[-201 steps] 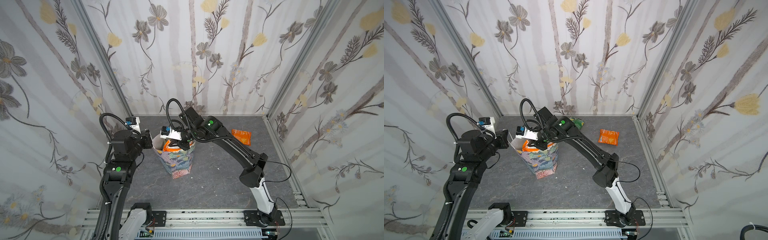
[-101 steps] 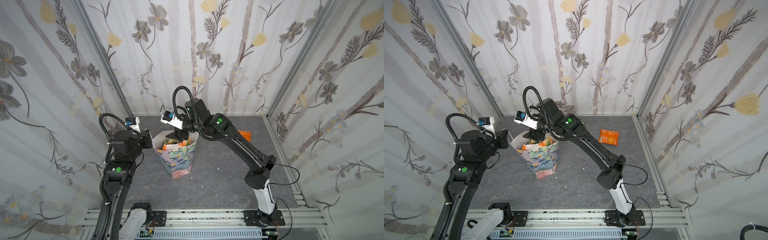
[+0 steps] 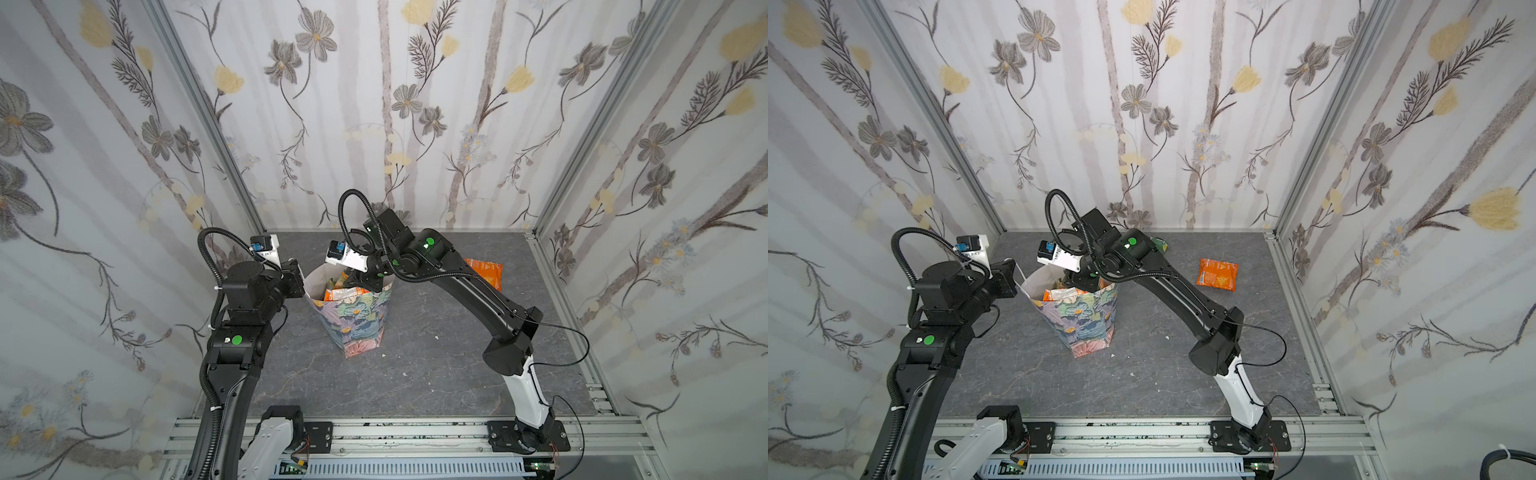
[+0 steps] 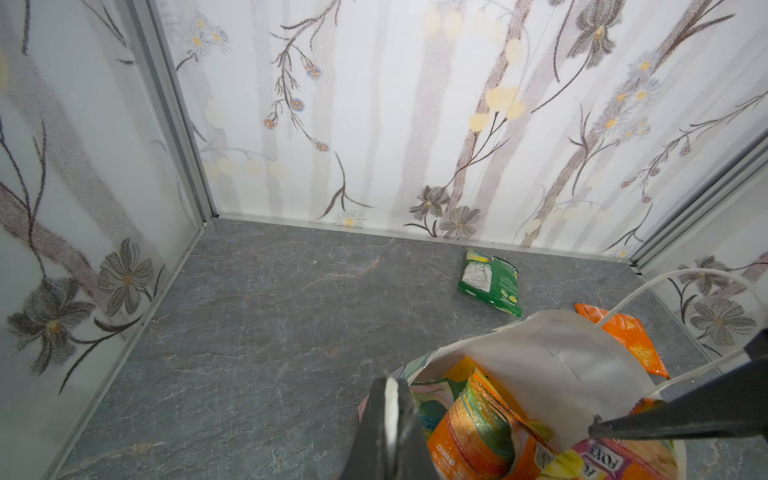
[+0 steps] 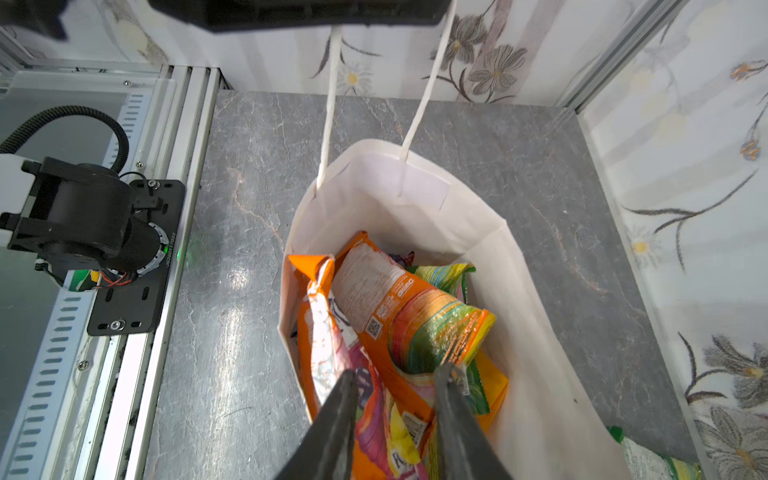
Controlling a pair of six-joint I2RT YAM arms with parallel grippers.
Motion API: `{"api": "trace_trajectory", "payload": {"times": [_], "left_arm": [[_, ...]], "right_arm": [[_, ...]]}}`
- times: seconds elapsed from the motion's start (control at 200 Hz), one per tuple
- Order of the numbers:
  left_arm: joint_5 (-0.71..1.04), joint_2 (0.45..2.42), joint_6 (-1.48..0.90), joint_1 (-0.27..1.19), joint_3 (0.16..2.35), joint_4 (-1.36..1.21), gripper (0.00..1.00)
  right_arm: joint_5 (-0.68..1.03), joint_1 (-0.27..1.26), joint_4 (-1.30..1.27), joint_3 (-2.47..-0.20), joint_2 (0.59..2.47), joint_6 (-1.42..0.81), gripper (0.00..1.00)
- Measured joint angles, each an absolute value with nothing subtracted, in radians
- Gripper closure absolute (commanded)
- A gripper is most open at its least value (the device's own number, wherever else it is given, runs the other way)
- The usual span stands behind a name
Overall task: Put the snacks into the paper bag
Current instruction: 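Open the right gripper and press the bag contents down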
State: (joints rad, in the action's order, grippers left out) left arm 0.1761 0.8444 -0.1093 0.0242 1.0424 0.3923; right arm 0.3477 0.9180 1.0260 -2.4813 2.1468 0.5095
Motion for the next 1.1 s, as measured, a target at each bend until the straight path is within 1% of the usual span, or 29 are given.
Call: {"api": "trace_trajectory", "payload": {"times": [0.05, 0.25, 0.27, 0.325, 0.365, 0.41, 0.49, 0.609, 0.724, 0.804, 0.849, 1.014, 1.069, 1.099], "left_arm": [[0.176, 0.843, -0.109, 0.024, 1.042, 0.393, 1.0], [0.175, 0.841, -0.109, 0.024, 1.042, 0.393, 1.0], [0.175, 0.841, -0.109, 0.024, 1.042, 0.393, 1.0], [0.175, 0.839, -0.109, 0.024, 1.042, 0.393, 1.0], [0.175, 0.839, -0.109, 0.024, 1.042, 0.393, 1.0], [0.175, 0.839, -0.109, 0.024, 1.042, 0.393, 1.0], [0.175, 0.839, -0.109, 0.024, 1.042, 0.393, 1.0], [0.175, 0.838, -0.109, 0.024, 1.042, 0.393, 1.0], [0.175, 0.837, -0.109, 0.024, 1.042, 0.393, 1.0], [0.175, 0.837, -0.109, 0.024, 1.042, 0.394, 1.0], [0.175, 0.838, -0.109, 0.024, 1.042, 0.394, 1.0], [0.175, 0.841, -0.109, 0.024, 1.042, 0.394, 1.0], [0.175, 0.841, -0.109, 0.024, 1.042, 0.394, 1.0], [0.175, 0.841, -0.109, 0.024, 1.042, 0.394, 1.0]], "right_arm": [[0.342, 0.918, 1.033, -2.481, 2.152, 0.51, 0.85], [0.332, 0.918, 1.04, -2.481, 2.174, 0.509, 0.89], [0.331, 0.918, 1.042, -2.481, 2.174, 0.509, 0.87], [0.328, 0.917, 1.043, -2.481, 2.172, 0.505, 0.77], [0.319, 0.916, 1.042, -2.481, 2.165, 0.506, 0.75], [0.309, 0.913, 1.042, -2.479, 2.153, 0.505, 0.7], [0.305, 0.903, 1.04, -2.477, 2.117, 0.497, 0.67], [0.32, 0.89, 1.014, -2.443, 2.055, 0.491, 0.56], [0.358, 0.891, 1.015, -2.391, 2.035, 0.492, 0.52], [0.375, 0.896, 1.029, -2.38, 2.043, 0.496, 0.51], [0.387, 0.897, 1.035, -2.379, 2.049, 0.499, 0.52], [0.393, 0.899, 1.044, -2.378, 2.07, 0.5, 0.64], [0.391, 0.899, 1.044, -2.377, 2.074, 0.499, 0.69], [0.389, 0.899, 1.044, -2.377, 2.075, 0.499, 0.7]]}}
